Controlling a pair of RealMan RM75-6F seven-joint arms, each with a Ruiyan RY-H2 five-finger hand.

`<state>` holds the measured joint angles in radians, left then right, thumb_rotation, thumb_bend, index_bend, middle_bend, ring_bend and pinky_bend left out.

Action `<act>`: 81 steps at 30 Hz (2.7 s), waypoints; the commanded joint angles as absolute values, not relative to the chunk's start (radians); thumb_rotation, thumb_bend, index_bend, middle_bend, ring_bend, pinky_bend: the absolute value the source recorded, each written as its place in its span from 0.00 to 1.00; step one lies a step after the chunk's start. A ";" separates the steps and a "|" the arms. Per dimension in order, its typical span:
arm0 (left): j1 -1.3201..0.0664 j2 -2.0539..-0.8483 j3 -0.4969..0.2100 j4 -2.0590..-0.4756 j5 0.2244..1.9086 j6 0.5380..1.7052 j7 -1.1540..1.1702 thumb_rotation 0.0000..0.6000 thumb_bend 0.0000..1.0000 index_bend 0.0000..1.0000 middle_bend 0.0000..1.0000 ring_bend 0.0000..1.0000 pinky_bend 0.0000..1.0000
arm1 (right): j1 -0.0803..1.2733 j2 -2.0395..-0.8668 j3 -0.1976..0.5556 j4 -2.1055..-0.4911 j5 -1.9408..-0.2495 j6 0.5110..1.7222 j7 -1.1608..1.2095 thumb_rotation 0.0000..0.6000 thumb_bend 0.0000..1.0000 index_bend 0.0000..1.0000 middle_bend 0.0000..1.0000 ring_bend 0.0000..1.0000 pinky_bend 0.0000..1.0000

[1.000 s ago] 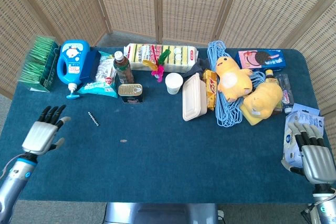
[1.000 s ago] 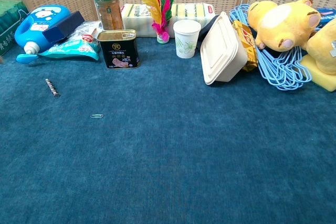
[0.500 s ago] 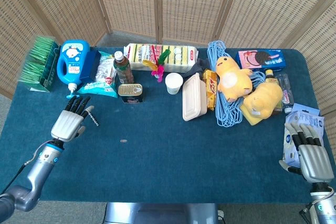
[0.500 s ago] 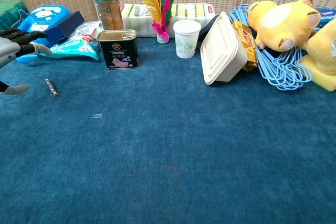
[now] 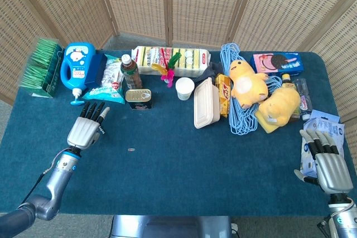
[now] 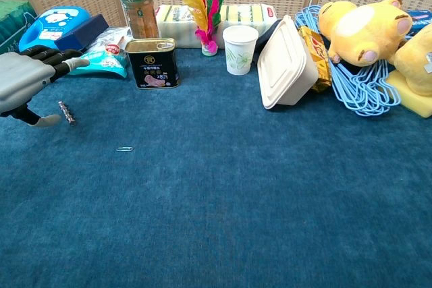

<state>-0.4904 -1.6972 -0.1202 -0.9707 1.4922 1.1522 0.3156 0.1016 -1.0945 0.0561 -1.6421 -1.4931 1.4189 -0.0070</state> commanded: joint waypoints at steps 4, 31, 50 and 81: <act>-0.492 -1.706 -0.113 -0.972 1.484 1.156 0.328 1.00 0.50 0.00 0.00 0.00 0.00 | 0.102 -1.094 0.057 -1.642 -1.488 1.417 -0.003 1.00 0.00 0.00 0.00 0.00 0.00; -0.494 -1.774 -0.098 -0.873 1.473 1.199 0.318 1.00 0.50 0.00 0.00 0.00 0.00 | 0.105 -1.082 0.049 -1.654 -1.491 1.405 0.017 1.00 0.00 0.00 0.00 0.00 0.00; -0.510 -1.821 -0.089 -0.792 1.467 1.185 0.293 1.00 0.50 0.00 0.00 0.00 0.00 | 0.107 -1.068 0.043 -1.661 -1.496 1.397 0.057 1.00 0.00 0.00 0.00 0.00 0.00; -0.564 -1.873 -0.149 -0.811 1.412 1.176 0.270 1.00 0.50 0.00 0.00 0.00 0.00 | 0.102 -1.069 0.035 -1.662 -1.497 1.401 0.051 1.00 0.00 0.00 0.00 0.00 0.00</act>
<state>-0.5744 -1.8856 -0.1536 -0.7946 1.4117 1.1673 0.2847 0.1022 -1.0698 0.0350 -1.6618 -1.4968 1.4002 0.0505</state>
